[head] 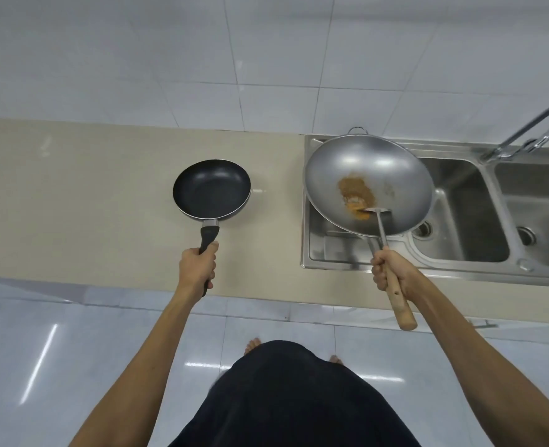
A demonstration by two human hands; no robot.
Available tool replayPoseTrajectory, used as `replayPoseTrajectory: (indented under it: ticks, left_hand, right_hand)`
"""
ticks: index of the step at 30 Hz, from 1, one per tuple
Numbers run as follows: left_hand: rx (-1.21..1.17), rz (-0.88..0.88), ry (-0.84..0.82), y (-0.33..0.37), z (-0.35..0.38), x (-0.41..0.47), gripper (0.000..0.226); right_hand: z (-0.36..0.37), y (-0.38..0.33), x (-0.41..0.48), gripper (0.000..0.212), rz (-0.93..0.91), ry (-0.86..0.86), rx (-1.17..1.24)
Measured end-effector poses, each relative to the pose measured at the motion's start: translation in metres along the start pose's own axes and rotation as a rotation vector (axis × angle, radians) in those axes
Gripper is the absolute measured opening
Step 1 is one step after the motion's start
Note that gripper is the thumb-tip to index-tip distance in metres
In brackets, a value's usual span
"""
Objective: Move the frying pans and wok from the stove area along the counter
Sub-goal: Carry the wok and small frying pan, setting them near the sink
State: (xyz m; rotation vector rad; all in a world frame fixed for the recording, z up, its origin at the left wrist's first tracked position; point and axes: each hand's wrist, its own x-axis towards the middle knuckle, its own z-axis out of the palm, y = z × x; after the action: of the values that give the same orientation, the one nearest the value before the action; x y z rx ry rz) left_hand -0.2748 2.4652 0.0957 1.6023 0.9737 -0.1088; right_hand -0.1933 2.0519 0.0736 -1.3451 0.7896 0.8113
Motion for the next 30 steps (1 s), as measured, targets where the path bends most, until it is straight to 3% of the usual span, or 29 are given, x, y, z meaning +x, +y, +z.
replayPoseTrajectory:
  ticks: [14,18,30]
  left_hand:
    - [0.131,0.032,0.053,-0.008,-0.002,0.025,0.029]
    - [0.219,0.072,0.059,-0.003,-0.003,0.039,0.022]
    - [0.263,0.044,0.046,0.02,0.011,0.087,0.022]
  right_hand:
    - [-0.003,0.01,0.002,0.016,0.014,0.052,-0.123]
    - [-0.001,0.01,-0.001,0.005,0.0,0.057,-0.198]
    - [0.009,0.025,0.009,0.006,-0.121,0.237,-0.444]
